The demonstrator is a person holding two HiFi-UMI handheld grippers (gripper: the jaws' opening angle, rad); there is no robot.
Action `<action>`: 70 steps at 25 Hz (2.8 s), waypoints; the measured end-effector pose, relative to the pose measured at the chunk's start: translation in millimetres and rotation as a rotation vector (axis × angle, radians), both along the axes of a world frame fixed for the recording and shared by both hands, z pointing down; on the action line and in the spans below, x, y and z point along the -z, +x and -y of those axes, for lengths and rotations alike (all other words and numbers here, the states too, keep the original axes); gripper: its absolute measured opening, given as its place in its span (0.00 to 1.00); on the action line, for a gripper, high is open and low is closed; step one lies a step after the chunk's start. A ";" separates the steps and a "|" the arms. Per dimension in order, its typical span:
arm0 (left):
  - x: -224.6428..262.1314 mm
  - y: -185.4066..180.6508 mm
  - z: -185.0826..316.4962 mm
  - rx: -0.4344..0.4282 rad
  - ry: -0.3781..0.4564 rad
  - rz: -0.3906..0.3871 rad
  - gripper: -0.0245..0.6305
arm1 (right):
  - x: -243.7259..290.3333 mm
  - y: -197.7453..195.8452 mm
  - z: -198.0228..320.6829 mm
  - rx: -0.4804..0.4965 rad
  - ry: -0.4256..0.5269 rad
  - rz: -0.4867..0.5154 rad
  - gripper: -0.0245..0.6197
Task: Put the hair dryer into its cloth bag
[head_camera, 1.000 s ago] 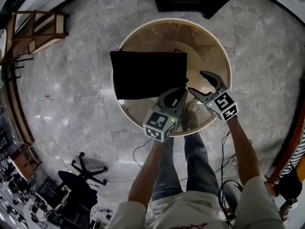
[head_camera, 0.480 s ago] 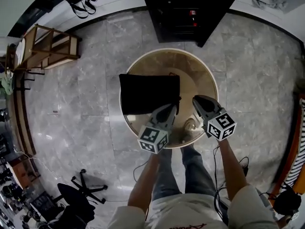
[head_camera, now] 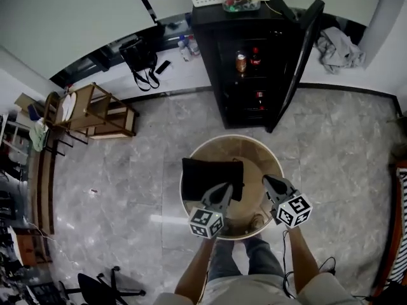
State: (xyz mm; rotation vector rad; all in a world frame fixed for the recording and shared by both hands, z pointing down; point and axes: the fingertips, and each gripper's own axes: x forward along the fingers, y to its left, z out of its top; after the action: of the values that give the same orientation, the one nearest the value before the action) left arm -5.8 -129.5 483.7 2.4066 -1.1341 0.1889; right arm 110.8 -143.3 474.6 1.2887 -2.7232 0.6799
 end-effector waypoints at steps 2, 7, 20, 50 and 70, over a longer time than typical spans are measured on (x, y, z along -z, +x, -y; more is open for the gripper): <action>26.4 -2.0 3.3 0.010 0.041 0.009 0.08 | 22.8 7.9 1.3 -0.019 0.038 -0.029 0.08; 92.5 -11.0 17.9 0.042 0.153 0.023 0.08 | 84.3 15.5 13.6 -0.025 0.148 -0.115 0.08; 179.0 -4.5 7.3 0.068 0.249 0.005 0.08 | 186.3 20.2 -0.1 -0.033 0.264 -0.232 0.08; 188.5 -82.6 -114.1 -0.043 0.256 0.000 0.08 | 191.1 -74.8 -130.7 -0.075 0.232 -0.262 0.08; 183.4 -132.0 -269.9 -0.162 0.265 -0.028 0.08 | 179.0 -132.7 -309.2 -0.192 0.215 -0.294 0.08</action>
State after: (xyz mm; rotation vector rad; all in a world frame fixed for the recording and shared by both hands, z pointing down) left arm -137.8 140.4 300.3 2.7279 -1.0055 0.0597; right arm -21.9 165.9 295.6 1.5682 -2.5076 0.1875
